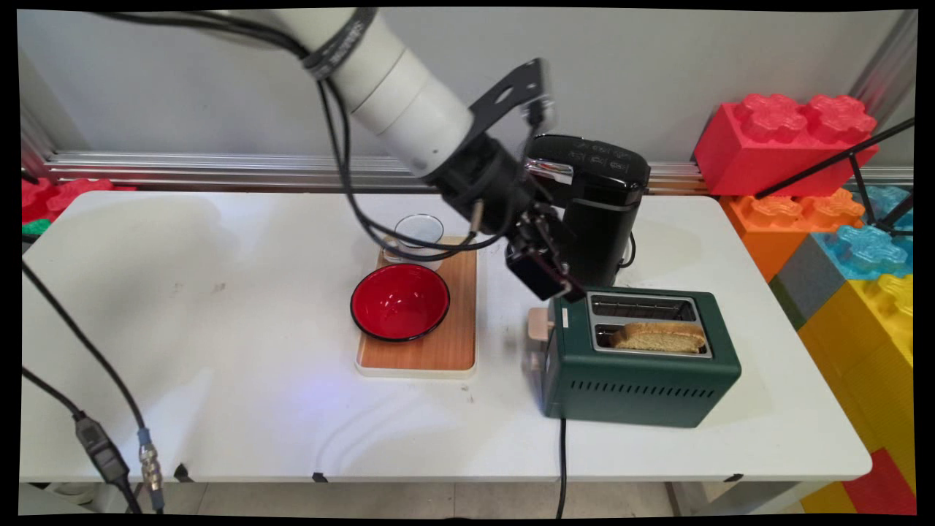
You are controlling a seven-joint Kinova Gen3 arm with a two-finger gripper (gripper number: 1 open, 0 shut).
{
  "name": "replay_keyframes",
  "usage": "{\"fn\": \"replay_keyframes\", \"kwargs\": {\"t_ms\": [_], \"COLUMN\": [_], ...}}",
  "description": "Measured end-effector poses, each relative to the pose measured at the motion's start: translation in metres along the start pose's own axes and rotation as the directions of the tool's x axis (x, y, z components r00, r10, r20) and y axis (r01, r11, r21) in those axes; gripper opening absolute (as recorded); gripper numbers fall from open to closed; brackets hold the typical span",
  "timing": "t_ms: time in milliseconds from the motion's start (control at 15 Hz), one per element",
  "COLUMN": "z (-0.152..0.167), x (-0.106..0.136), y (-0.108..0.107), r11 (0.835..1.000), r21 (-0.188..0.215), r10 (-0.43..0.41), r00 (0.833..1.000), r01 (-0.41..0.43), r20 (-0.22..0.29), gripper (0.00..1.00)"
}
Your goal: Press the toaster switch
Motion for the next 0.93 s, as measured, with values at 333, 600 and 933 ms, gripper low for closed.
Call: {"fn": "replay_keyframes", "kwargs": {"t_ms": [333,600,933], "z": [-0.003,-0.003,-0.002], "x": [-0.039,-0.065,-0.083], "y": [-0.008,-0.013,-0.016], "r11": [1.0,1.0,0.999], "r21": [-0.01,-0.027,-0.04], "r10": [0.01,0.014,0.015], "r00": [0.998,0.995,0.991], "r01": [-0.011,-0.016,-0.02], "r20": [-0.057,-0.098,-0.129], "gripper": [1.0,1.0,0.0]}}
